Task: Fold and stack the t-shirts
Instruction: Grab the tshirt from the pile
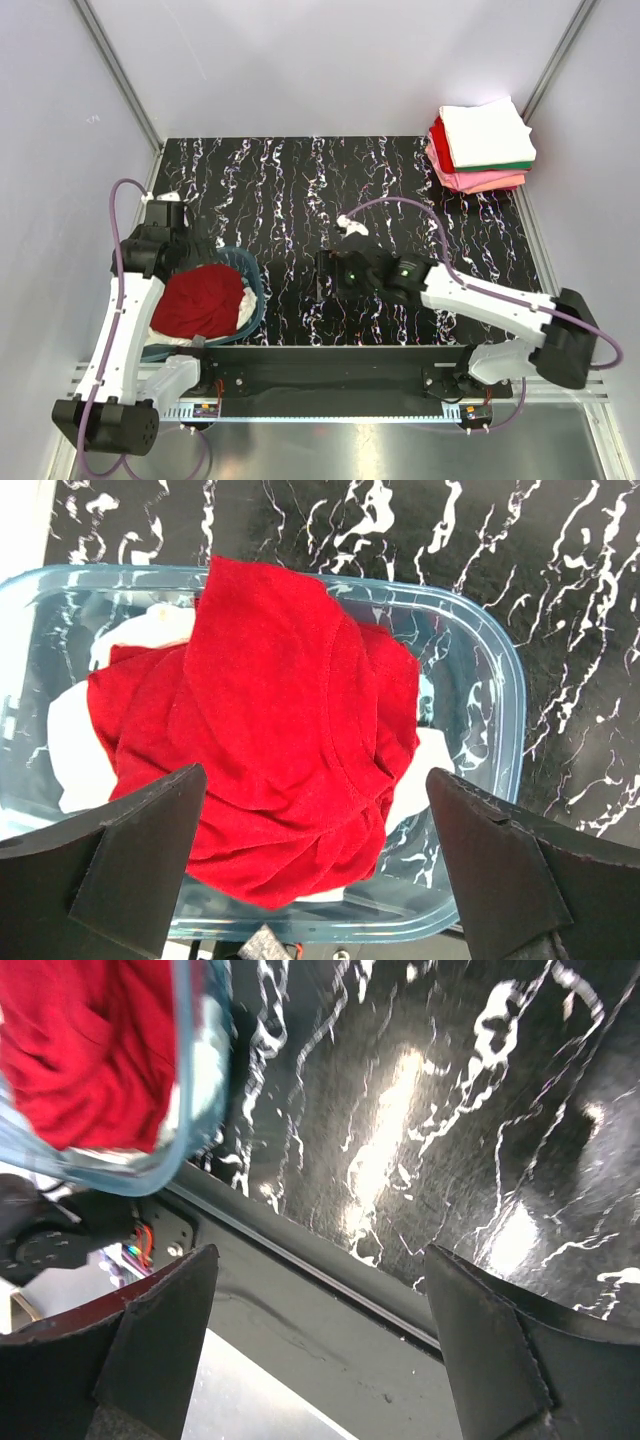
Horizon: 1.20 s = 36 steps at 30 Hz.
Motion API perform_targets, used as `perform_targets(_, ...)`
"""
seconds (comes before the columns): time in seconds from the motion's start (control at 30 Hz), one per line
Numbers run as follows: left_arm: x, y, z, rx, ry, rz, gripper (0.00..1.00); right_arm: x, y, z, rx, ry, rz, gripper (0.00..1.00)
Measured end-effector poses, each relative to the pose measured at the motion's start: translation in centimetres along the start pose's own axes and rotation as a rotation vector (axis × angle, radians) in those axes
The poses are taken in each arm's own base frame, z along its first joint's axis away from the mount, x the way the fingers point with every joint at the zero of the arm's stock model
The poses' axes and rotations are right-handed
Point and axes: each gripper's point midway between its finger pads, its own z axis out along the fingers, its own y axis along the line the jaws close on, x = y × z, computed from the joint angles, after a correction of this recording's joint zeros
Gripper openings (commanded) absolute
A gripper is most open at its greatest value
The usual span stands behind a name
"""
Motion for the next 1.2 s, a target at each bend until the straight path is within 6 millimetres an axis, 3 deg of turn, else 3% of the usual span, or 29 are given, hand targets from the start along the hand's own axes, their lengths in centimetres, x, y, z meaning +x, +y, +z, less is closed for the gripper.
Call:
perform_targets(0.17, 0.8, -1.1, 1.9, 0.038, 0.057, 0.002, 0.99, -1.4, 0.2, -1.9, -0.042, -0.097, -0.001, 0.97)
perform_targets(0.4, 2.4, -1.6, 5.6, 0.015, 0.162, 0.02, 0.92, 0.4, -1.4, 0.0, -0.016, -0.065, 0.005, 0.96)
perform_targets(0.43, 2.6, -1.5, 6.2, 0.003, 0.18, 0.024, 0.83, 0.6, -1.6, 0.3, -0.01, -0.057, 0.006, 0.96)
perform_targets(0.5, 2.9, -1.5, 7.4, -0.019, 0.213, 0.031, 0.74, 0.9, -1.8, 0.8, 0.0, -0.046, 0.007, 0.96)
perform_targets(0.53, 3.0, -1.4, 7.9, -0.032, 0.227, 0.036, 0.63, 1.0, -1.9, 1.0, 0.001, -0.044, 0.007, 0.96)
perform_targets(0.63, 3.2, -1.2, 9.0, -0.053, 0.251, 0.042, 0.49, 1.0, -1.7, 1.1, -0.013, -0.048, 0.01, 0.96)
perform_targets(0.73, 3.1, -0.9, 9.6, -0.066, 0.254, 0.038, 0.29, 1.1, -1.4, 1.4, -0.028, -0.046, 0.011, 0.96)
perform_targets(0.77, 3.0, -0.8, 9.7, -0.069, 0.253, 0.039, 0.08, 1.1, -1.3, 1.7, -0.032, -0.043, 0.011, 0.96)
perform_targets(0.8, 3.0, -0.8, 9.8, -0.071, 0.252, 0.032, 0.0, 1.2, -1.3, 2.0, -0.033, -0.04, 0.01, 0.96)
perform_targets(1.07, 2.5, -0.5, 9.2, -0.079, 0.237, 0.039, 0.0, 3.4, -0.5, 7.8, -0.056, 0.082, 0.003, 0.97)
perform_targets(1.2, 0.0, -0.9, 7.1, -0.054, 0.168, 0.024, 0.0, 3.3, 1.8, 11.6, -0.118, 0.132, 0.004, 0.95)
